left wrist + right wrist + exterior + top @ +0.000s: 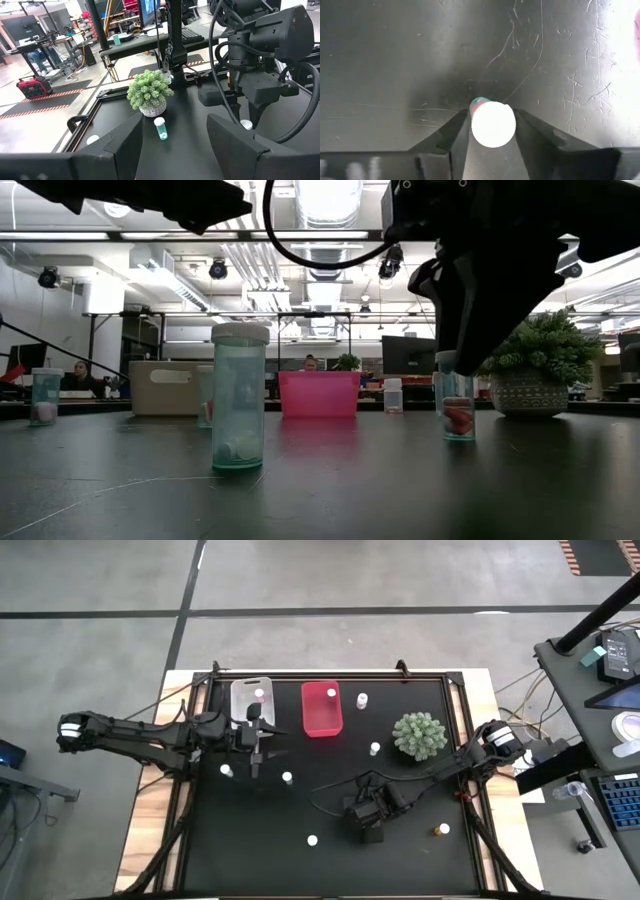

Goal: Pick and place medicine bottles into bin by pill shape (circle, oval)
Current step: Put the blue capsule bottle into the pink bin

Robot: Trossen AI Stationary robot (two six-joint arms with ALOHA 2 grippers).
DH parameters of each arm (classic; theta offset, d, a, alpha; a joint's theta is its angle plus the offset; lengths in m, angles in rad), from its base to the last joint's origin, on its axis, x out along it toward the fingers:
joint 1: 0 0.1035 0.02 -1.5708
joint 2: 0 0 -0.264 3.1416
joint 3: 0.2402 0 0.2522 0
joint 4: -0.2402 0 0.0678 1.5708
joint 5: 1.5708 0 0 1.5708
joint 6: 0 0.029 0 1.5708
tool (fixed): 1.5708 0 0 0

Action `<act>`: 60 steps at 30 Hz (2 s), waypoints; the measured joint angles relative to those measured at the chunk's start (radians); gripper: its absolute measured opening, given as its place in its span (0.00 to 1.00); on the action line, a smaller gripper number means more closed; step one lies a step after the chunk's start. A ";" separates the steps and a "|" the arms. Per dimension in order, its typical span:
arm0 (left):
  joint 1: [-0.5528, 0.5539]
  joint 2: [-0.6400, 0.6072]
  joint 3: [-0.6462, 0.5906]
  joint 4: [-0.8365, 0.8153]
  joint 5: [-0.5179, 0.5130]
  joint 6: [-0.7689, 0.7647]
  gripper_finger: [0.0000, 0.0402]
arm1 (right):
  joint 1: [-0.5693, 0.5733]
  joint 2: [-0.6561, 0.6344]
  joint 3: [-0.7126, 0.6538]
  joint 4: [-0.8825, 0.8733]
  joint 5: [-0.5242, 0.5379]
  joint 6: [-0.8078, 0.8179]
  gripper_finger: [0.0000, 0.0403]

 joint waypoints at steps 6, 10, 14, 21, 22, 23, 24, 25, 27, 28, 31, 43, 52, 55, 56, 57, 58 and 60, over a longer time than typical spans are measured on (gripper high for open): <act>-0.001 -0.012 0.001 0.006 0.000 0.006 0.50 | -0.010 -0.005 0.001 -0.006 -0.001 -0.007 0.28; -0.001 -0.064 0.002 -0.001 0.000 0.026 0.50 | -0.039 -0.023 0.045 -0.059 -0.001 -0.032 0.29; -0.004 -0.151 -0.002 -0.055 0.001 0.023 0.50 | -0.083 -0.034 0.138 -0.129 0.000 -0.038 0.30; -0.007 -0.256 -0.055 -0.061 0.006 0.003 0.50 | -0.215 -0.034 0.316 -0.158 0.000 -0.124 0.29; -0.007 -0.266 -0.061 -0.061 0.006 0.006 0.50 | -0.238 -0.034 0.336 -0.158 0.000 -0.136 0.29; -0.007 -0.274 -0.065 -0.056 0.006 0.012 0.50 | -0.260 -0.034 0.355 -0.159 0.000 -0.152 0.29; -0.007 -0.285 -0.071 -0.055 0.006 0.023 0.50 | -0.282 -0.034 0.374 -0.158 0.000 -0.167 0.29; -0.007 -0.295 -0.078 -0.055 0.006 0.029 0.50 | -0.302 -0.034 0.391 -0.154 -0.001 -0.188 0.29; -0.007 -0.312 -0.083 -0.054 0.006 0.033 0.50 | -0.341 -0.031 0.424 -0.152 -0.001 -0.229 0.29; -0.007 -0.319 -0.085 -0.055 0.006 0.033 0.50 | -0.360 -0.024 0.446 -0.157 -0.001 -0.247 0.29; -0.007 -0.329 -0.085 -0.053 0.006 0.034 0.50 | -0.414 -0.002 0.496 -0.157 -0.005 -0.300 0.29; -0.006 -0.324 -0.086 -0.046 0.007 0.053 0.50 | -0.605 0.254 0.829 -0.289 -0.033 -0.536 0.29; -0.006 -0.323 -0.086 -0.045 0.007 0.053 0.50 | -0.774 0.399 0.959 -0.294 -0.189 -0.572 0.28; -0.006 -0.320 -0.086 -0.045 0.007 0.053 0.50 | -0.813 0.434 0.966 -0.294 -0.192 -0.583 0.29; -0.007 -0.320 -0.086 -0.045 0.007 0.053 0.50 | -0.822 0.446 0.966 -0.294 -0.192 -0.589 0.29; -0.007 -0.320 -0.086 -0.045 0.007 0.054 0.50 | -0.831 0.455 0.966 -0.293 -0.192 -0.596 0.29; -0.007 -0.320 -0.086 -0.044 0.007 0.056 0.50 | -0.839 0.463 0.966 -0.292 -0.193 -0.603 0.29; -0.007 -0.320 -0.086 -0.045 0.007 0.056 0.50 | -0.855 0.480 0.966 -0.286 -0.193 -0.612 0.29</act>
